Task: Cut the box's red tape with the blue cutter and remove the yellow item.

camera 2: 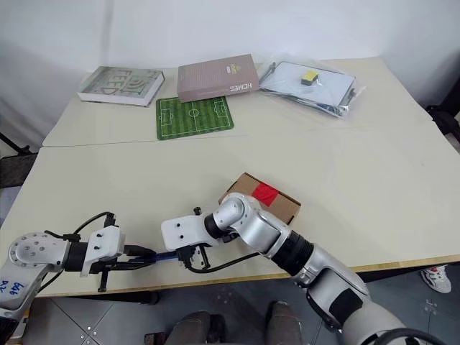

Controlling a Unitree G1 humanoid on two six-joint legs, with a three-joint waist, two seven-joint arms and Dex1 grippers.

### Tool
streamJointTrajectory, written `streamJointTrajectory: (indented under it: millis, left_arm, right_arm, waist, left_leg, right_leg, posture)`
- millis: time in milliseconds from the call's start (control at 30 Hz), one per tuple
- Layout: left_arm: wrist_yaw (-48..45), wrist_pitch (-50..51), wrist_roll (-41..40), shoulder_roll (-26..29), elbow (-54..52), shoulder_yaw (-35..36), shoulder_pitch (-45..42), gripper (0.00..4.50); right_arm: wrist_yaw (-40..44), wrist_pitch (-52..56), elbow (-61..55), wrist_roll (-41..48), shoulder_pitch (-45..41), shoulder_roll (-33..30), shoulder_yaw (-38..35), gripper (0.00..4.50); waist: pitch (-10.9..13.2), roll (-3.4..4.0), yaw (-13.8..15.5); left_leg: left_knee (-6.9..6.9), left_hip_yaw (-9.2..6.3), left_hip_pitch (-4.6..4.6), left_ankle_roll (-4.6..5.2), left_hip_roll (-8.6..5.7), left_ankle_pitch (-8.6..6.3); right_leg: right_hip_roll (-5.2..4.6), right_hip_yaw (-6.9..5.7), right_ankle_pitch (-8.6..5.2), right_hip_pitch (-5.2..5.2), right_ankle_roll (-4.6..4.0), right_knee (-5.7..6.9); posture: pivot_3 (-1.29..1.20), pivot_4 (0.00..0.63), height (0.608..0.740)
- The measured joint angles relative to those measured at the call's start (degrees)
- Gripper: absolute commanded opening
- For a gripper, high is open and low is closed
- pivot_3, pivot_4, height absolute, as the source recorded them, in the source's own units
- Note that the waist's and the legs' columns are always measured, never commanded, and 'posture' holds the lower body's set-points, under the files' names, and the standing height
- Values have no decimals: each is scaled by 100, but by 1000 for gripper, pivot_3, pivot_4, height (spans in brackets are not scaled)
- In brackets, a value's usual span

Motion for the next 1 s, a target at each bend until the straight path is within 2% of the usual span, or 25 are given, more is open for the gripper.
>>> streamJointTrajectory:
  millis: [467, 567, 700, 867, 1000]
  left_arm:
    - [21, 57, 12, -32, 2, 1, -45, 413]
    - [123, 26, 11, -157, -8, 27, -48, 413]
    - [431, -220, 9, -545, 18, 186, 22, 413]
    - [867, -737, 126, -1001, 228, 260, -59, 413]
    - [1265, -1404, 218, -1551, 485, 252, -395, 413]
  right_arm:
    - [-39, -43, 483, -63, 2, 500, -177, 57]
    - [-64, 513, 320, 266, 5, 526, -644, 57]
    - [28, 2238, -646, 1193, -64, 25, -1778, 57]
    - [27, 4420, -1217, 2299, -500, -656, -2977, 1537]
    - [-165, 5589, -1206, 2875, -675, -1045, -3364, 2900]
  waist:
    - [-2, 2, 2]
    - [-2, 1, 32]
    - [0, -4, 103]
    - [3, -10, 128]
    - [8, -20, 111]
  left_leg:
    - [0, 0, -1, -3, 1, -1]
    - [4, -5, -5, -3, 0, 0]
    - [7, -10, -14, -2, 0, -1]
    - [5, -8, -20, -4, 14, -2]
    - [5, -3, -33, -4, 12, -3]
  right_leg:
    - [2, 0, -1, -1, -1, 2]
    - [0, 2, 0, 0, -2, 1]
    - [-2, 3, 1, -3, -3, -6]
    - [4, -1, 1, -16, -9, -8]
    - [3, -3, 2, -26, -10, -12]
  posture:
    - [0, 150, 740]
    - [0, 150, 740]
    - [0, 150, 740]
    - [0, 150, 740]
    - [0, 150, 740]
